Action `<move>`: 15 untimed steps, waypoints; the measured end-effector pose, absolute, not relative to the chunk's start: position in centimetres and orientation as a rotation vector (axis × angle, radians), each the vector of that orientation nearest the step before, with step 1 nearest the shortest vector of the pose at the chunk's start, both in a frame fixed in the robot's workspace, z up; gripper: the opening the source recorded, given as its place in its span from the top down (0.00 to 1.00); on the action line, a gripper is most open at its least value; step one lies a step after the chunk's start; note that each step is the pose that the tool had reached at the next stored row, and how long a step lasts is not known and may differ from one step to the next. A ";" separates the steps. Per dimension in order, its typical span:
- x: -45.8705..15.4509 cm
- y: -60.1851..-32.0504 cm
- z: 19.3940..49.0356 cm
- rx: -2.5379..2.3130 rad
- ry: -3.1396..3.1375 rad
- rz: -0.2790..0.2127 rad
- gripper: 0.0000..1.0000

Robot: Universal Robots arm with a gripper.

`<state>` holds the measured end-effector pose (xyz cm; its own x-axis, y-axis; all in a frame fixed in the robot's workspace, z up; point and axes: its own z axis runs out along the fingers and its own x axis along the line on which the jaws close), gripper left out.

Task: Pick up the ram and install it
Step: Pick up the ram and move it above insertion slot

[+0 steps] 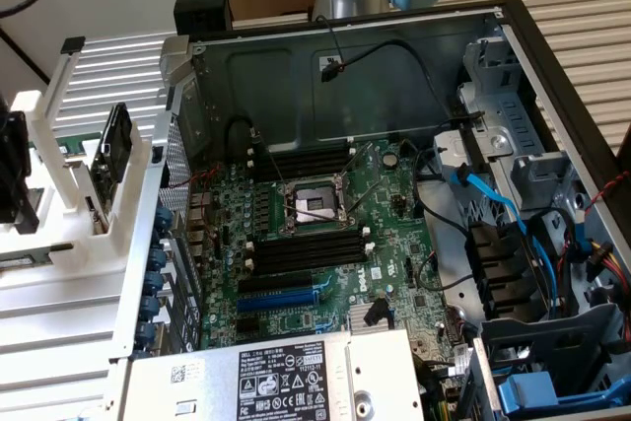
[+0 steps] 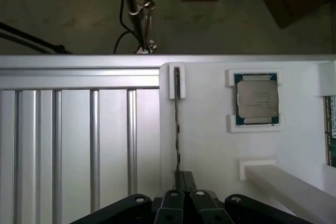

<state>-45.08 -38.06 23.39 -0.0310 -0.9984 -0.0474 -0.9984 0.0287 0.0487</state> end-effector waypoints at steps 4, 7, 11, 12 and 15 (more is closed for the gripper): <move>-45.1 -38.1 22.7 -2.189 2.251 0.107 0.90; -45.4 -38.1 21.9 -2.190 2.250 0.107 0.90; -45.7 -38.0 21.8 -2.190 2.250 0.107 0.90; -45.7 -38.0 21.8 -2.190 2.250 0.107 0.90; -45.7 -38.0 21.8 -2.190 2.250 0.107 0.90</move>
